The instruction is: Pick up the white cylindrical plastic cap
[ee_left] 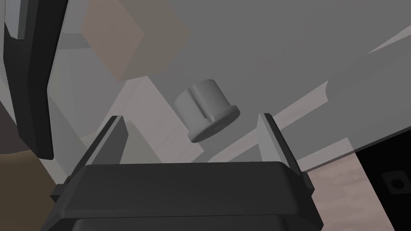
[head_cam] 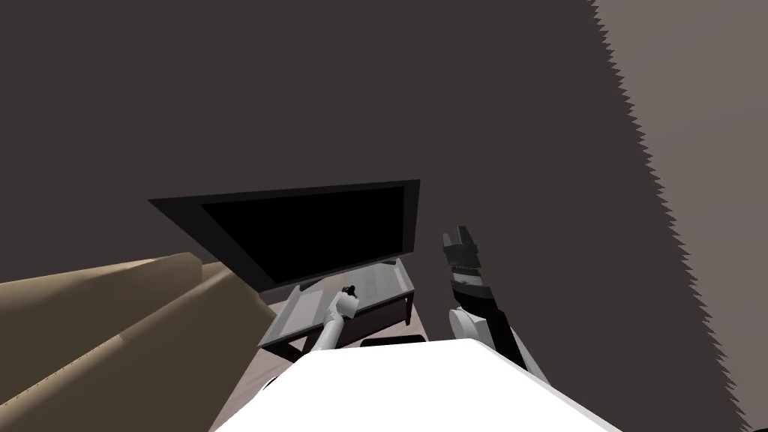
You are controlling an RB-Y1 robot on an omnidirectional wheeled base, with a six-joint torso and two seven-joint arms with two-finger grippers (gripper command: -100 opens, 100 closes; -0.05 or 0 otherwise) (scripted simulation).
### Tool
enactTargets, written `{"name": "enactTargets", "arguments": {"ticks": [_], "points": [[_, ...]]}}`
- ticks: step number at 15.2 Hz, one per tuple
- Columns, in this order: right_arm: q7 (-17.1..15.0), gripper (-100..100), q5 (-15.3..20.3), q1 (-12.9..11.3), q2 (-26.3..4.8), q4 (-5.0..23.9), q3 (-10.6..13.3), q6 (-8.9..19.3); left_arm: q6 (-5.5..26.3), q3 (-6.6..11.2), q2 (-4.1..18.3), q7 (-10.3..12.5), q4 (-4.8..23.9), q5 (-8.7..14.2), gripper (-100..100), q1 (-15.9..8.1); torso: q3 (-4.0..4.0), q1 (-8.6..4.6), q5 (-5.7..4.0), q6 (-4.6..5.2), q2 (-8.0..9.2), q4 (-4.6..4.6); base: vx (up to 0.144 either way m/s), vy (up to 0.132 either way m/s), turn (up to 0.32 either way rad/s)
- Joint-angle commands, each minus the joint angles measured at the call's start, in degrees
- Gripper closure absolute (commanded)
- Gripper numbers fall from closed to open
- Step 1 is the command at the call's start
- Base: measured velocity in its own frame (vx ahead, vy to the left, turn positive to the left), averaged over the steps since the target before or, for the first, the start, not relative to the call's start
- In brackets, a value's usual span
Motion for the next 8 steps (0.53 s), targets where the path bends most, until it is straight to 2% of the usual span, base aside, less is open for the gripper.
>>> {"name": "enactTargets", "arguments": {"ticks": [1, 4, 5, 6, 8], "points": [[0.0, 0, 0.0, 0.0, 0.0, 0.0, 0.0, 0.0, -2.0, 0.33, 0.4, -0.22, 0.77, 0.03, -100, 0.61, 0.0, 0.0, 0.0, 0.0, 0.0, 0.0, 0.023, -0.031, 0.09], [0.0, 0, 0.0, 0.0, 0.0, 0.0, 0.0, 0.0, -3.99, 0.65, 0.87, -0.48, 1.39, 0.13, -100, 1.47, 0.1, -0.1, -0.03, 0.01, 0.16, 0.04, 0.019, -0.026, 0.074], [0.0, 0, 0.0, -0.01, 0.0, 0.0, 0.0, 0.0, -3.03, 0.52, 0.67, -0.36, 1.13, 0.08, -100, 1.09, 0.11, -0.09, -0.03, 0.01, 0.18, 0.05, 0.007, -0.01, 0.028], [0.0, 0, 0.0, -0.01, 0.0, 0.0, 0.0, 0.0, -3.27, 0.55, 0.7, -0.42, 1.14, 0.11, 100, 1.17, 0.13, -0.07, -0.02, 0.02, 0.21, 0.06, 0.0, 0.0, 0.0], [0.0, 0, 0.0, -0.01, 0.0, 0.0, 0.0, 0.0, -3.26, 0.5, 0.58, -0.42, 1.22, 0.14, 100, 1.24, 0.17, 0.0, -0.07, 0.0, 0.23, 0.13, 0.0, 0.0, 0.0]]}}
